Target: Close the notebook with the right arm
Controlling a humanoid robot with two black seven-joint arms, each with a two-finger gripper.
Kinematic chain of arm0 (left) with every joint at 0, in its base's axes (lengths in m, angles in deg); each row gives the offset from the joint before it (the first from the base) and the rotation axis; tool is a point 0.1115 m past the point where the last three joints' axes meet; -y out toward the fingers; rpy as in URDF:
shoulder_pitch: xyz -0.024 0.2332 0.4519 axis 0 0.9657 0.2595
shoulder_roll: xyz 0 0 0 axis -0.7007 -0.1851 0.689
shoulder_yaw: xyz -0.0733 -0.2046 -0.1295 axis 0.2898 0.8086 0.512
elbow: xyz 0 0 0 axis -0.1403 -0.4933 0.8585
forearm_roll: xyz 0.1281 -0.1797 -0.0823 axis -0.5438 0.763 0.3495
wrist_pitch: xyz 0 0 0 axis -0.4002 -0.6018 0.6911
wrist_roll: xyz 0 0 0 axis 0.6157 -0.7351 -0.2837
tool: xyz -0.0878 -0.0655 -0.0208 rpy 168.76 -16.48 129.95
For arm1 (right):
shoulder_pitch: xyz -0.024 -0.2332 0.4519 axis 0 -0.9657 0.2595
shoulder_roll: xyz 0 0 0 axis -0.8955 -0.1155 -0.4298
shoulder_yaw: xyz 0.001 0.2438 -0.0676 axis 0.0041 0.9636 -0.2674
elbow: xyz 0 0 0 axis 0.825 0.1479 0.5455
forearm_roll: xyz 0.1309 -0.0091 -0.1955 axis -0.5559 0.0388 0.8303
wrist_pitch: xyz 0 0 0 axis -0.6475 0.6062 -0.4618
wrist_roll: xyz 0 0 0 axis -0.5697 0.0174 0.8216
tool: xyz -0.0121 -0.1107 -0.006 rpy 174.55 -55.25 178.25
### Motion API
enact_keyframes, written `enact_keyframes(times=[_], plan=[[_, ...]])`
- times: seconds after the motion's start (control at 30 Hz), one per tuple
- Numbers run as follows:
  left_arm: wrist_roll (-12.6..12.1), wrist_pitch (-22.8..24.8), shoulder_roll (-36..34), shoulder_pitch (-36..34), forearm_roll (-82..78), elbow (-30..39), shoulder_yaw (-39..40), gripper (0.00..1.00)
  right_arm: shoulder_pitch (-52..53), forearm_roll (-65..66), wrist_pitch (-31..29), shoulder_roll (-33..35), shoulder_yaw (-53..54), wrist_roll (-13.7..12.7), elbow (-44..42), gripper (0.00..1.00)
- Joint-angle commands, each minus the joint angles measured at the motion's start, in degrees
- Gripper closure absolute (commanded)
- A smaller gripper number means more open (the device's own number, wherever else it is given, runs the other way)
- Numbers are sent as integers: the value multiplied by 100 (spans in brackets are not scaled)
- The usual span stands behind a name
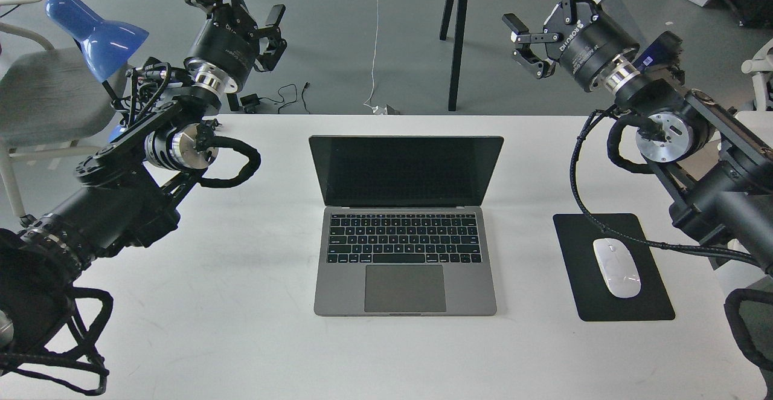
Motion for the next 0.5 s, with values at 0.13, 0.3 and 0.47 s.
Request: enact_keyframes(times=[0.13,0.3,0.47], plan=[[0,-236,9,0,0,5,8,0,-9,0,-3,-9,-8,0,1,0],[0,-228,0,0,1,5,0,0,17,18,146,-88,-262,-8,-34,0],[0,-228,0,0,1,6,8,0,473,35,322,-202,-1069,-61,-332,0]])
